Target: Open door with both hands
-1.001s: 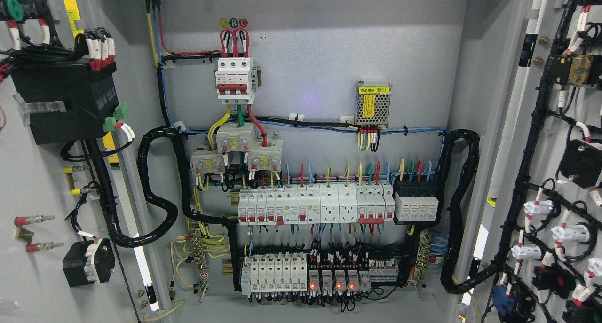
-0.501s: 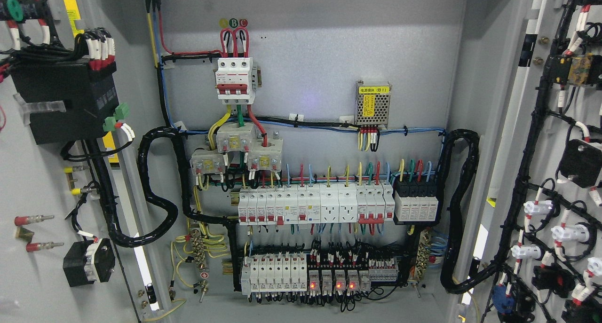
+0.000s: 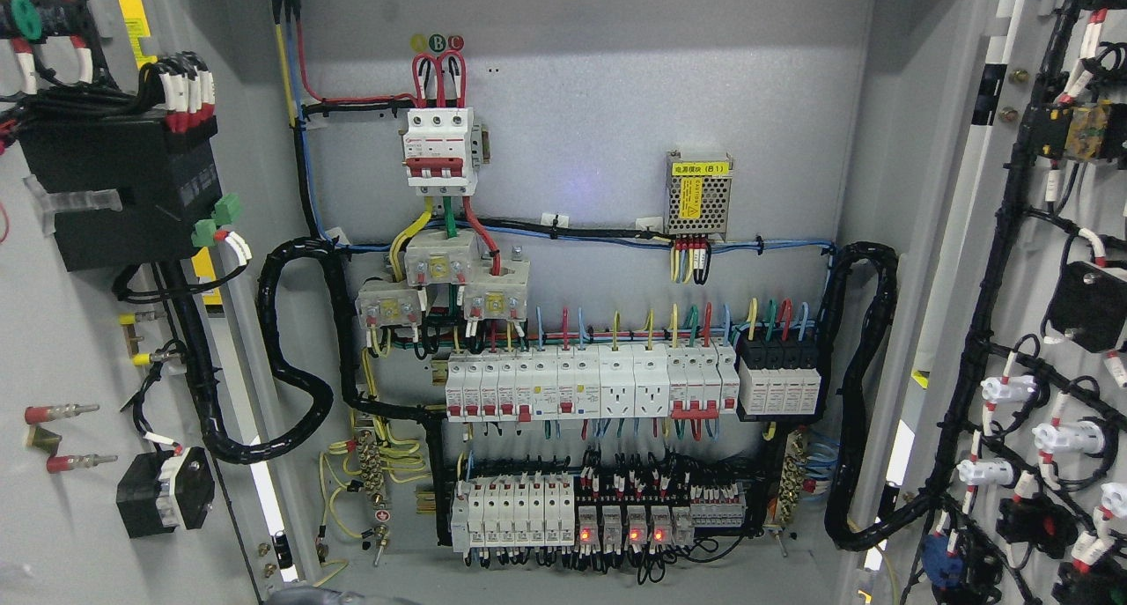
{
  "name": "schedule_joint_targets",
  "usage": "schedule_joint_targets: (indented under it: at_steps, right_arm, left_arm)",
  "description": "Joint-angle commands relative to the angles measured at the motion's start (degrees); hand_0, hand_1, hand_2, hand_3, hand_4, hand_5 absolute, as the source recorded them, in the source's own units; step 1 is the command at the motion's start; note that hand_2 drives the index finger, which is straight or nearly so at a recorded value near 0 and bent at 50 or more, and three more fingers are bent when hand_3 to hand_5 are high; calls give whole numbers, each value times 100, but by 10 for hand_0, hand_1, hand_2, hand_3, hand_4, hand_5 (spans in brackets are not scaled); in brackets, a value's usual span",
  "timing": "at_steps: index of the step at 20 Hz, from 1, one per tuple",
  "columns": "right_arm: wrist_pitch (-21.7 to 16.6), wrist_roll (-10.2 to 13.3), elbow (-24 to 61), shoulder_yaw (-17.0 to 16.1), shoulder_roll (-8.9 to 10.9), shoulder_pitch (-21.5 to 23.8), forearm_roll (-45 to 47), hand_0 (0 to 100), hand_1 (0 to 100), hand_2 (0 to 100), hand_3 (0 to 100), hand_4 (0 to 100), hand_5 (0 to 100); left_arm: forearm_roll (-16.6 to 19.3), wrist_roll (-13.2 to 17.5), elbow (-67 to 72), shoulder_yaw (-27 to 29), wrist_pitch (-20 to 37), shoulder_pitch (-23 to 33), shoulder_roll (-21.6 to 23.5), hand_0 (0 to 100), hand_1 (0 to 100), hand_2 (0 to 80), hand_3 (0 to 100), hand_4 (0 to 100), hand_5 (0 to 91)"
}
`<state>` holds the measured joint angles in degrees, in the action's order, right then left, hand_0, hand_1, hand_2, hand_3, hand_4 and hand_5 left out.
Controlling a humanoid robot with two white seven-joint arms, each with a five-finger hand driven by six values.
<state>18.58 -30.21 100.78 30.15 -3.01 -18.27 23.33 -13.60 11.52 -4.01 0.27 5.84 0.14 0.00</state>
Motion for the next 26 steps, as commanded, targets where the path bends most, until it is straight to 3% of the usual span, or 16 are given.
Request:
schedule_joint_targets:
  at_steps: [1,6,11,13,16,19,22,24,26]
  right_arm:
    - [-337,85,1215,-1186,1020,1174,-13,215,0,0,0,0,0]
    - [-1065,340,1725,-1766,1276,2423,-48,215,0,0,0,0,0]
    - [-2550,358,1858,-2460,1601,3320,-39,215,0,0,0,0,0]
    - [-3165,358,1858,-2785,1715,3584,-30,215,0,0,0,0,0]
    - [-3694,358,1866,-3269,1812,3865,-13,215,0,0,0,0,0]
    - [-3783,349,1866,-3656,1874,4024,22,215,0,0,0,0,0]
    - [-3766,349,1866,-3911,1900,4024,40,215,0,0,0,0,0]
    - [-3766,349,1875,-4069,2014,4016,57,215,0,0,0,0,0]
    - [-3774,349,1875,-4201,2032,3998,119,216,0,0,0,0,0]
  left_arm:
    - [-2,-27,-2388,184,23,354,26,0,0,0,0,0,0]
    - [15,165,-5183,140,14,1110,9,0,0,0,0,0,0]
    - [-2,1123,-7497,97,5,2033,61,0,0,0,0,0,0]
    - [-2,1168,-7868,-35,14,2174,158,0,0,0,0,0,0]
    - [-11,1186,-8412,-281,23,2359,272,0,0,0,0,0,0]
    - [-20,1229,-9263,-492,31,2596,413,0,0,0,0,0,0]
    - [-20,1676,-9977,-510,92,2720,483,0,0,0,0,0,0]
    - [-11,1941,-10311,-501,530,2763,518,0,0,0,0,0,0]
    - [-2,1977,-10593,-510,1346,2790,527,0,0,0,0,0,0]
